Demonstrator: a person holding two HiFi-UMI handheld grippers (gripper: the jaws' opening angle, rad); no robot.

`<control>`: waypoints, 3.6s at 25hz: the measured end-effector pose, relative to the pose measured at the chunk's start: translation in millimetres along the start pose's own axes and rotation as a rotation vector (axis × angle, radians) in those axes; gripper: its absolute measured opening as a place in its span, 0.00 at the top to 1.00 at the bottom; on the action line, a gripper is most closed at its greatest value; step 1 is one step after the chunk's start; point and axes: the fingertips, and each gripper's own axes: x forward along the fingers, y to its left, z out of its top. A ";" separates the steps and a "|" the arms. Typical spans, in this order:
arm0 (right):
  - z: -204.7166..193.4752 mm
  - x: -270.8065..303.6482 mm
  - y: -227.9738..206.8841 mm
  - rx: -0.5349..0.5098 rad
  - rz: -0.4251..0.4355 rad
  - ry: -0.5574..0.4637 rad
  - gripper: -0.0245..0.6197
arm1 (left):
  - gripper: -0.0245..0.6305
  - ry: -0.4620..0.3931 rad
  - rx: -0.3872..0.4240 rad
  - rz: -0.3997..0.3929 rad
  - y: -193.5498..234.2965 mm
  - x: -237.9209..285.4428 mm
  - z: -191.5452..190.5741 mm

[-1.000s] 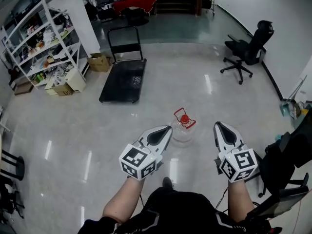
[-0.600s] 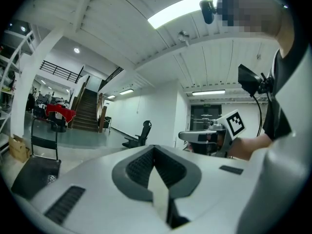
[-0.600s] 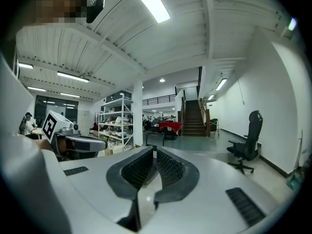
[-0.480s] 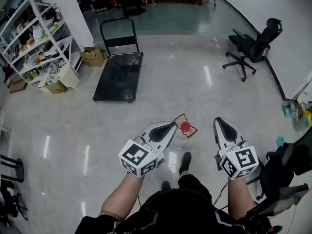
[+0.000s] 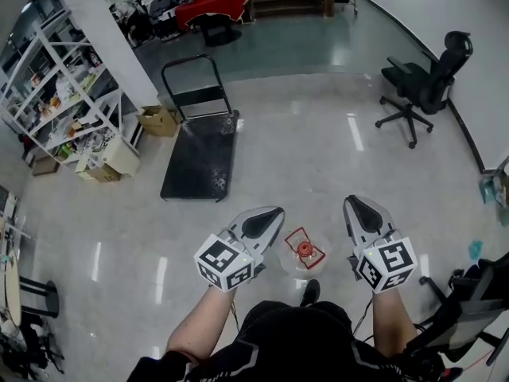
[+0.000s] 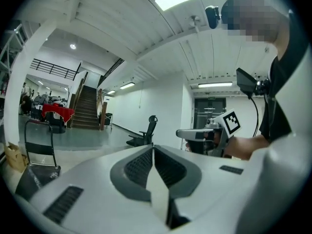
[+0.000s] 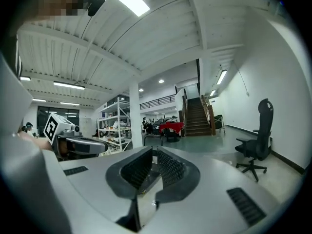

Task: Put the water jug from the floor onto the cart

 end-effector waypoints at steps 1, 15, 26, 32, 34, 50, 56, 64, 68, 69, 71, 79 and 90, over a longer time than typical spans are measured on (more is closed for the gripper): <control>-2.5 8.0 -8.8 0.003 0.001 0.002 0.94 | 0.97 0.007 -0.005 0.005 8.6 9.3 -2.8; -149.9 78.5 -78.3 0.211 -0.123 0.274 0.78 | 0.92 0.287 -0.189 -0.142 86.3 98.0 -143.4; -408.2 63.0 -75.1 0.570 -0.235 0.608 0.72 | 0.72 0.646 -0.341 -0.224 112.5 152.8 -370.0; -523.1 34.2 -60.0 0.714 -0.360 0.771 0.64 | 0.64 0.825 -0.327 -0.225 119.3 158.1 -477.1; -545.8 30.2 -52.2 0.771 -0.367 0.791 0.64 | 0.64 0.857 -0.302 -0.225 120.4 159.8 -502.1; -625.6 22.5 -12.0 1.004 -0.342 0.832 0.65 | 0.64 0.959 -0.468 -0.234 102.8 152.2 -593.7; -623.8 26.0 -13.5 1.017 -0.353 0.792 0.78 | 0.69 0.953 -0.477 -0.235 96.3 156.3 -594.8; -606.3 25.8 -27.8 1.010 -0.328 0.760 0.81 | 0.87 0.988 -0.504 -0.203 77.7 139.2 -595.2; -586.2 25.3 -40.9 0.970 -0.292 0.756 0.81 | 0.87 0.956 -0.545 -0.164 65.4 138.1 -578.6; -575.7 27.6 -44.5 0.959 -0.281 0.749 0.81 | 0.87 0.937 -0.555 -0.157 66.4 139.1 -568.3; -548.6 35.7 -51.4 0.936 -0.252 0.741 0.81 | 0.87 0.899 -0.561 -0.148 72.1 141.3 -541.7; -386.5 69.4 -71.9 0.833 -0.135 0.673 0.81 | 0.87 0.708 -0.606 -0.075 93.4 142.0 -380.3; -186.2 117.4 -66.9 0.651 0.052 0.524 0.81 | 0.87 0.450 -0.540 0.056 124.7 111.2 -181.2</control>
